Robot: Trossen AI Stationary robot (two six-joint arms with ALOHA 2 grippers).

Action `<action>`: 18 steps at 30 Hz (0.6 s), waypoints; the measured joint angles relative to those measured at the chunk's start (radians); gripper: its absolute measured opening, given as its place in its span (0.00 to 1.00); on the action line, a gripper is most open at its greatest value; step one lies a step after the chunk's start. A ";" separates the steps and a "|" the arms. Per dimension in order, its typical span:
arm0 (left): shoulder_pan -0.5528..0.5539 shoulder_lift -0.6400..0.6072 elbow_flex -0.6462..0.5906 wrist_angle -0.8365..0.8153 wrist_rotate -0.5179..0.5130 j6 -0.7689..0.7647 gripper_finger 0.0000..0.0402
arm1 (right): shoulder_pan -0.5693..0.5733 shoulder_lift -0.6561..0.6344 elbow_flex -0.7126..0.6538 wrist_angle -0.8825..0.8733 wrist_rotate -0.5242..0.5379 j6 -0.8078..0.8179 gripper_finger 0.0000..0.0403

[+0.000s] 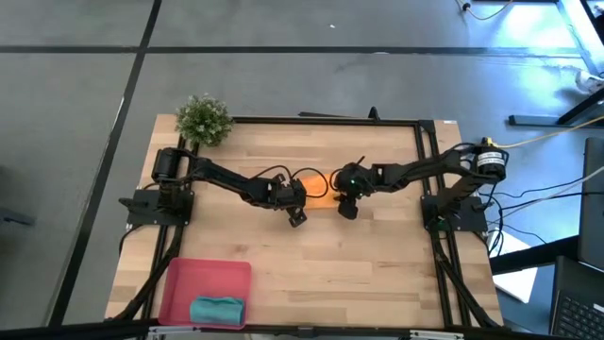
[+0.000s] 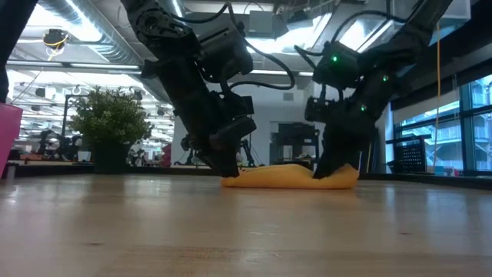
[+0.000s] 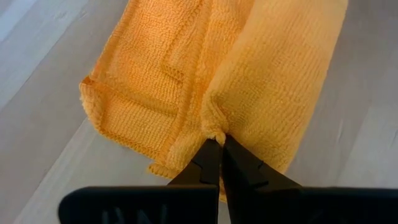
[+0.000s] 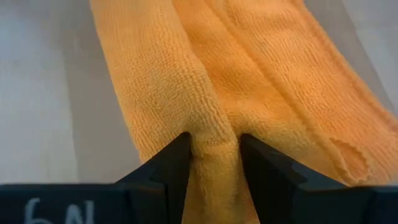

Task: Roll microfiber towels into tight, uniform cylinder then place into a basket
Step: Roll the orange microfiber towel

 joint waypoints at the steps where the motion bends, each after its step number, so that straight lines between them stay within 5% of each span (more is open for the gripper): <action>1: 0.000 0.000 0.000 -0.001 0.005 0.000 0.00 | -0.004 0.007 0.000 0.006 0.000 -0.002 0.36; 18: 0.000 -0.001 0.000 -0.002 0.011 0.001 0.00 | 0.013 -0.216 0.026 -0.038 -0.054 -0.054 0.36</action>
